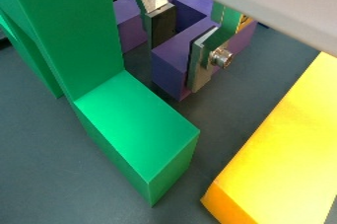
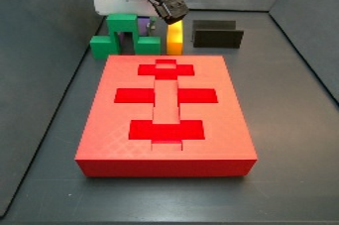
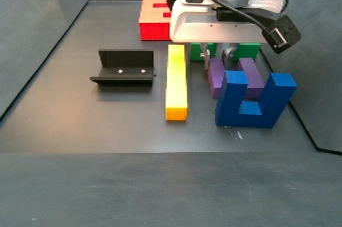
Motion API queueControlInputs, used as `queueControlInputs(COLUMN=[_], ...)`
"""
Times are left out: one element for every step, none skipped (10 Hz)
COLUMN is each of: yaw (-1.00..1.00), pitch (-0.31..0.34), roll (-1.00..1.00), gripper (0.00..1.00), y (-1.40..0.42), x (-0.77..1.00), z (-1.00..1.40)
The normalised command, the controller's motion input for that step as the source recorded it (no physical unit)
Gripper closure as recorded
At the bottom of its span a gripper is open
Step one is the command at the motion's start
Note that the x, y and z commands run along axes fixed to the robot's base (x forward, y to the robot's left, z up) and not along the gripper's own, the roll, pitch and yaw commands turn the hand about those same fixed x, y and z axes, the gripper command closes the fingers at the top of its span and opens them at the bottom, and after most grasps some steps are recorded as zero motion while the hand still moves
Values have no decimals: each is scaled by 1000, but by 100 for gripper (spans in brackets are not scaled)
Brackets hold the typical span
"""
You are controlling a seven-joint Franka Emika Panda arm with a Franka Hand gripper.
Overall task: Pick up the purple object. Move up. Place the purple object on the fixture. Regrasp the purple object. Move to above the board. Insert the purple object.
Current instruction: Pick up the purple object.
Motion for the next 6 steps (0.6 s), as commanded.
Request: queueControlInputs(yaw=[0, 0, 0, 0, 0, 0], pitch=[0, 0, 0, 0, 0, 0], roll=[0, 0, 0, 0, 0, 0], gripper=[100, 100, 100, 100, 100, 100], y=[0, 0, 0, 0, 0, 0], x=[0, 0, 0, 0, 0, 0], z=[0, 0, 0, 0, 0, 0])
